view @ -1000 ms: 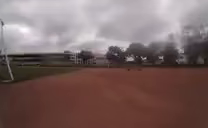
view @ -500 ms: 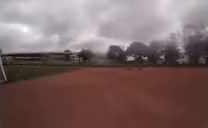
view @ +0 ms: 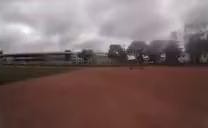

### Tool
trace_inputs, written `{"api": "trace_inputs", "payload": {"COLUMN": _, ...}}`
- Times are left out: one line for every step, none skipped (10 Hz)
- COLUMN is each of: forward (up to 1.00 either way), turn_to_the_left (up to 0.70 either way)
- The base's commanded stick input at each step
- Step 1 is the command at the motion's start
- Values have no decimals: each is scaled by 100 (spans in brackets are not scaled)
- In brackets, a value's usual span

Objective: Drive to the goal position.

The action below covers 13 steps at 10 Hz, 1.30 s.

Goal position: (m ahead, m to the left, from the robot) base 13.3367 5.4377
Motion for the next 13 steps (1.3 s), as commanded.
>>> {"api": "trace_inputs", "payload": {"forward": 70, "turn_to_the_left": 0}}
{"api": "trace_inputs", "payload": {"forward": 70, "turn_to_the_left": 0}}
{"api": "trace_inputs", "payload": {"forward": 70, "turn_to_the_left": 0}}
{"api": "trace_inputs", "payload": {"forward": 70, "turn_to_the_left": 0}}
{"api": "trace_inputs", "payload": {"forward": 70, "turn_to_the_left": 0}}
{"api": "trace_inputs", "payload": {"forward": 70, "turn_to_the_left": 0}}
{"api": "trace_inputs", "payload": {"forward": 70, "turn_to_the_left": 0}}
{"api": "trace_inputs", "payload": {"forward": 70, "turn_to_the_left": 0}}
{"api": "trace_inputs", "payload": {"forward": 70, "turn_to_the_left": 0}}
{"api": "trace_inputs", "payload": {"forward": 70, "turn_to_the_left": 0}}
{"api": "trace_inputs", "payload": {"forward": 70, "turn_to_the_left": 0}}
{"api": "trace_inputs", "payload": {"forward": 70, "turn_to_the_left": 0}}
{"api": "trace_inputs", "payload": {"forward": 70, "turn_to_the_left": 0}}
